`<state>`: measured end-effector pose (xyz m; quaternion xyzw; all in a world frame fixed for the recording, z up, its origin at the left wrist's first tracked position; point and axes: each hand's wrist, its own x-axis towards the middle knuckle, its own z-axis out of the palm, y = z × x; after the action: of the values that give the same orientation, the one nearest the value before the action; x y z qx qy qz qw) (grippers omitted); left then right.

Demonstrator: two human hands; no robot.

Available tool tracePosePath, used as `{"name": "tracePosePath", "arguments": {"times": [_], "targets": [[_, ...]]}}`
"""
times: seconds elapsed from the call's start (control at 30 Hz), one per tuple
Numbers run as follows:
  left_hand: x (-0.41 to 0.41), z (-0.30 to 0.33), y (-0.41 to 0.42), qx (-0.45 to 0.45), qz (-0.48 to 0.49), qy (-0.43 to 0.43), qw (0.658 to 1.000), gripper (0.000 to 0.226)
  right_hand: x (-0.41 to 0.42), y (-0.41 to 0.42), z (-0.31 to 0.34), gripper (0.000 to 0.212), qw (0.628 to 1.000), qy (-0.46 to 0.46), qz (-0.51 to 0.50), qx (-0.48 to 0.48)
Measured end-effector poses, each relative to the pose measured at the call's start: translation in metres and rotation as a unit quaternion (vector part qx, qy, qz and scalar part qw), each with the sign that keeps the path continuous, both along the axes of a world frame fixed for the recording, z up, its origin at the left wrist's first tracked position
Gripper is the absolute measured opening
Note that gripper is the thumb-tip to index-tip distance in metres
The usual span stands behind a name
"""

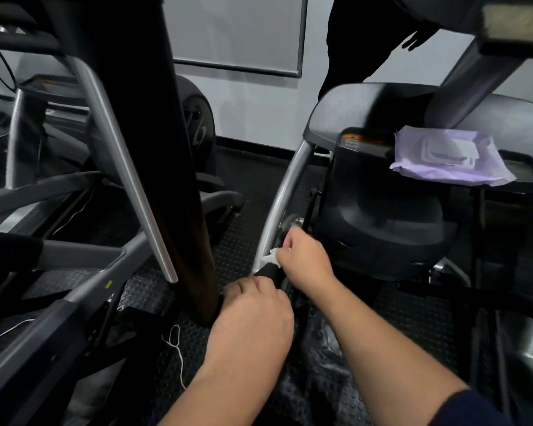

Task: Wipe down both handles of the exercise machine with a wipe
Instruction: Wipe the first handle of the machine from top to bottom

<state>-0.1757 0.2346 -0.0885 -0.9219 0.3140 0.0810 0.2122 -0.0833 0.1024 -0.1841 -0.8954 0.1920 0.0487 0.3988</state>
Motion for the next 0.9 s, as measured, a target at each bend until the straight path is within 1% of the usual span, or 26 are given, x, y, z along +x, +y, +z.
{"name": "tracePosePath", "arguments": {"times": [0.07, 0.13, 0.2, 0.27, 0.33, 0.43, 0.53, 0.63, 0.7, 0.73, 0.83, 0.9], "targets": [[0.001, 0.0, 0.0, -0.003, 0.005, -0.005, 1.0, 0.028, -0.01, 0.002, -0.006, 0.006, 0.994, -0.009, -0.075, 0.08], [0.001, -0.001, 0.0, -0.007, 0.01, 0.0, 1.0, 0.029, -0.015, 0.002, -0.011, 0.008, 0.978, -0.017, -0.158, 0.133], [0.0, -0.001, -0.001, -0.007, 0.011, 0.003, 1.0, 0.027, -0.023, 0.01, -0.015, 0.007, 0.972, -0.045, -0.182, 0.143], [0.0, 0.0, -0.001, 0.002, 0.016, 0.0, 1.0, 0.024, -0.029, 0.019, -0.019, 0.005, 0.961, -0.064, -0.201, 0.178], [0.001, 0.002, -0.001, 0.01, 0.025, -0.002, 1.0, 0.023, -0.029, 0.021, -0.025, 0.005, 0.934, -0.069, -0.251, 0.246], [0.01, 0.004, -0.008, 0.009, 0.038, -0.006, 0.999, 0.025, -0.035, 0.031, -0.028, 0.007, 0.871, -0.07, -0.324, 0.363], [0.029, 0.004, -0.016, 0.024, 0.044, 0.006, 0.999, 0.033, -0.048, 0.043, -0.028, 0.018, 0.823, -0.067, -0.32, 0.464], [0.038, 0.009, -0.019, 0.041, 0.044, 0.036, 0.998, 0.036, -0.041, 0.035, -0.033, 0.022, 0.789, -0.068, -0.333, 0.511], [0.038, 0.012, -0.019, 0.048, 0.05, 0.056, 0.996, 0.038, -0.042, 0.036, -0.034, 0.025, 0.755, -0.04, -0.343, 0.557], [0.038, 0.013, -0.02, 0.052, 0.054, 0.061, 0.995, 0.039, -0.046, 0.041, -0.036, 0.027, 0.744, -0.031, -0.331, 0.58], [0.04, 0.015, -0.021, 0.065, 0.064, 0.078, 0.993, 0.04, -0.055, 0.049, -0.037, 0.03, 0.739, -0.01, -0.291, 0.607], [0.04, 0.016, -0.022, 0.067, 0.07, 0.088, 0.991, 0.042, -0.043, 0.039, -0.042, 0.031, 0.728, -0.007, -0.329, 0.601]]}}
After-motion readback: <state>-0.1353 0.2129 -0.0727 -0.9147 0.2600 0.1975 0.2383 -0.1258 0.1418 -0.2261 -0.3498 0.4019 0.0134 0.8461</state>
